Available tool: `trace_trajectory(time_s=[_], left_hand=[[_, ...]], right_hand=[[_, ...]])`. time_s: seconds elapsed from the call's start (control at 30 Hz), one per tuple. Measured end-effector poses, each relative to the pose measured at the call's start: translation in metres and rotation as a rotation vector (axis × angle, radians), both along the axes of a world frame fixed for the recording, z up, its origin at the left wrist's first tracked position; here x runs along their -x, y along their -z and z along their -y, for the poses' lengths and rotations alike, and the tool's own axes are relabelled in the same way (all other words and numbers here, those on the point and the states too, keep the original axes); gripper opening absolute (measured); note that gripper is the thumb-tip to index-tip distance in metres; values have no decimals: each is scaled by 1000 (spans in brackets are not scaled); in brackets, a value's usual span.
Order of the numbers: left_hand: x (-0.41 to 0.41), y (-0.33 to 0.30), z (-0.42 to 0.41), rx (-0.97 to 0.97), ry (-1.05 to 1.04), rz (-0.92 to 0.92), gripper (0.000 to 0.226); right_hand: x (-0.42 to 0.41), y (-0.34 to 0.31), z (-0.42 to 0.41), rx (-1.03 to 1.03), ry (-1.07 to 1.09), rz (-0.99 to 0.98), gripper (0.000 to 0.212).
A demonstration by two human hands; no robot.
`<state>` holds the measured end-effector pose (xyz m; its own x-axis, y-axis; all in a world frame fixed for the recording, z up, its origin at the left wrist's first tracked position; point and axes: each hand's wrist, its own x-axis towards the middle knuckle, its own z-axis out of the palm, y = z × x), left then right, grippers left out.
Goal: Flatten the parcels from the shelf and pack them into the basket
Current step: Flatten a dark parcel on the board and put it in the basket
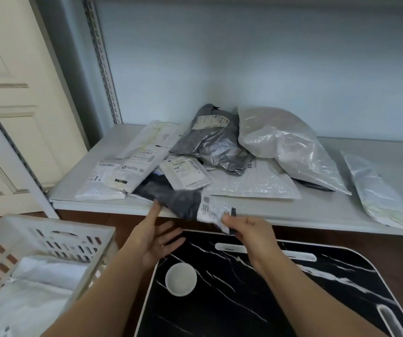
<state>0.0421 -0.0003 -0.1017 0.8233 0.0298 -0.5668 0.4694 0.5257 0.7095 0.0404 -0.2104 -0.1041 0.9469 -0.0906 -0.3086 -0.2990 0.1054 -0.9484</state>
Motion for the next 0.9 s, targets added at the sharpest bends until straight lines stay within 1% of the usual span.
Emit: trace_trajectory(time_s=[0.03, 0.07, 0.1, 0.17, 0.2, 0.27, 0.3, 0.33, 0.4, 0.43, 0.47, 0.5, 0.57, 0.6, 0.63, 0.67, 0.73, 0.77, 0.8, 0.83, 0.87, 0.9], left_hand=[[8, 3, 1, 85, 18, 20, 66], [17, 7, 4, 116, 46, 22, 66], [28, 12, 9, 85, 74, 5, 60], [48, 29, 20, -119, 157, -61, 36], [57, 41, 25, -249, 239, -106, 30], [72, 62, 35, -462, 460, -154, 28], [80, 69, 40, -572, 550, -132, 26], [84, 75, 43, -734, 580, -71, 23], [91, 83, 46, -1033, 488, 74, 25], [94, 87, 45, -1096, 419, 121, 30], [99, 94, 44, -1115, 377, 131, 34], [103, 101, 43, -1135, 393, 115, 38], [111, 113, 43, -1190, 512, 54, 42], [113, 118, 42, -1210, 537, 33, 45], [113, 119, 42, -1238, 528, 16, 46], [112, 117, 42, -1275, 503, 4, 48], [108, 115, 42, -1423, 418, 30, 55], [106, 114, 44, -1528, 391, 78, 60], [104, 116, 48, -1636, 370, 162, 62], [102, 120, 53, -1712, 355, 272, 60], [102, 124, 59, -1746, 359, 368, 59], [101, 126, 67, -1745, 399, 422, 61]], right_hand=[[14, 5, 10, 71, -32, 3, 22], [28, 11, 21, 120, -48, 2, 17], [41, 17, 30, 139, -56, -3, 16], [63, 35, 46, 173, -50, -35, 19], [73, 43, 52, 197, -49, -53, 20], [90, 55, 62, 239, -66, -66, 20], [97, 59, 67, 250, -72, -73, 19], [104, 64, 74, 252, -57, -79, 19], [116, 75, 90, 221, 8, -102, 16], [121, 81, 96, 222, 21, -125, 14], [127, 88, 100, 256, 10, -152, 14], [133, 96, 102, 307, -32, -185, 15], [139, 109, 101, 342, -136, -299, 18], [140, 111, 100, 349, -162, -364, 18], [138, 112, 99, 401, -155, -385, 20], [133, 113, 100, 509, -111, -348, 22], [123, 105, 97, 810, 4, -168, 21], [119, 101, 92, 937, 30, -52, 20], [116, 100, 86, 1046, 8, 52, 24], [111, 101, 80, 1119, -52, 135, 38], [106, 102, 72, 1170, -136, 185, 54], [100, 106, 65, 1218, -220, 224, 66]])
